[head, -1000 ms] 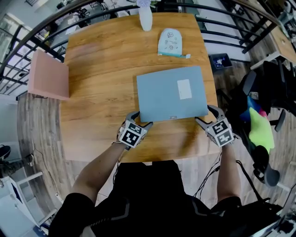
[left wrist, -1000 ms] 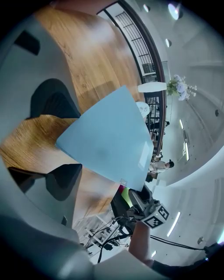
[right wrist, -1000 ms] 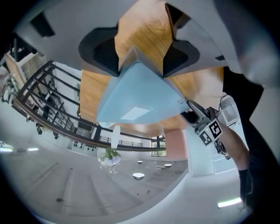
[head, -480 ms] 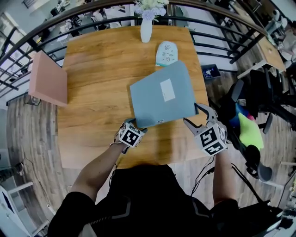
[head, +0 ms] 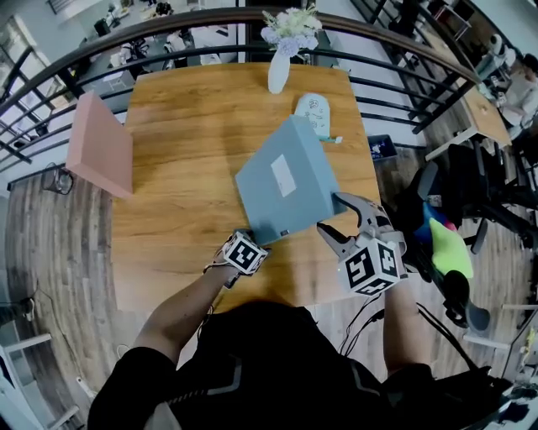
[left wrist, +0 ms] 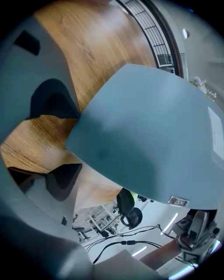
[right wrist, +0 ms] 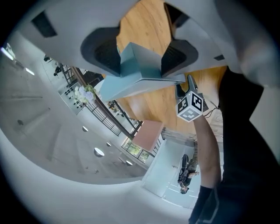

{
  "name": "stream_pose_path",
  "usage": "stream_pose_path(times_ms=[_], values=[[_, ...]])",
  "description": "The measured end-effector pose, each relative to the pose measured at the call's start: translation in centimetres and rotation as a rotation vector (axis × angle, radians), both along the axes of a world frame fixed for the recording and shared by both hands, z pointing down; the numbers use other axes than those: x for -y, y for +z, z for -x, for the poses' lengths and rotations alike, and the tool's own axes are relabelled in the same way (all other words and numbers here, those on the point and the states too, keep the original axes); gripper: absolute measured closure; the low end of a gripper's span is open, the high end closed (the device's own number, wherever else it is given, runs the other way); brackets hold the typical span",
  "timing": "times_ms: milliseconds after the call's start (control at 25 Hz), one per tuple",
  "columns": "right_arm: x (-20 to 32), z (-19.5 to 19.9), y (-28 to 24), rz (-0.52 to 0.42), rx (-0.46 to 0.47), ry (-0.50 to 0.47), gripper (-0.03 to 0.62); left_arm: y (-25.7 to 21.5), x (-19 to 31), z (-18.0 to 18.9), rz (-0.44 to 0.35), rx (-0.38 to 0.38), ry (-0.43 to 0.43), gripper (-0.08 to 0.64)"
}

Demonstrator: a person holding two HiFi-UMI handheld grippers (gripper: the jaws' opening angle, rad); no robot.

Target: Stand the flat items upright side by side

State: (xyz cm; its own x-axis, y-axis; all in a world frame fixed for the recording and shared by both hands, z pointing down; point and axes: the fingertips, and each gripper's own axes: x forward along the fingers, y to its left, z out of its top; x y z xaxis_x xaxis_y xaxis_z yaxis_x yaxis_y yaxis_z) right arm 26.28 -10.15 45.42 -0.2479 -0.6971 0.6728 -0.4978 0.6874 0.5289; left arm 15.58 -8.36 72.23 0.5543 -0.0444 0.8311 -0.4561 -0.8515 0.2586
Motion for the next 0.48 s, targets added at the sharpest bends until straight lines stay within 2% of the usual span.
stream_pose_path(times_ms=[200, 360, 480], values=[[0.3, 3.5, -0.7, -0.023, -0.066, -0.090, 0.302, -0.8, 0.0, 1.5, 0.032, -0.036, -0.061, 0.222], [1.0, 5.6, -0.9, -0.038, -0.086, -0.140, 0.311, -2.4, 0.2, 1.6, -0.017, -0.097, -0.034, 0.222], [1.5, 7.3, -1.3, -0.047, -0.068, -0.169, 0.319, -4.2, 0.7, 2.4, -0.044, -0.144, -0.056, 0.222]])
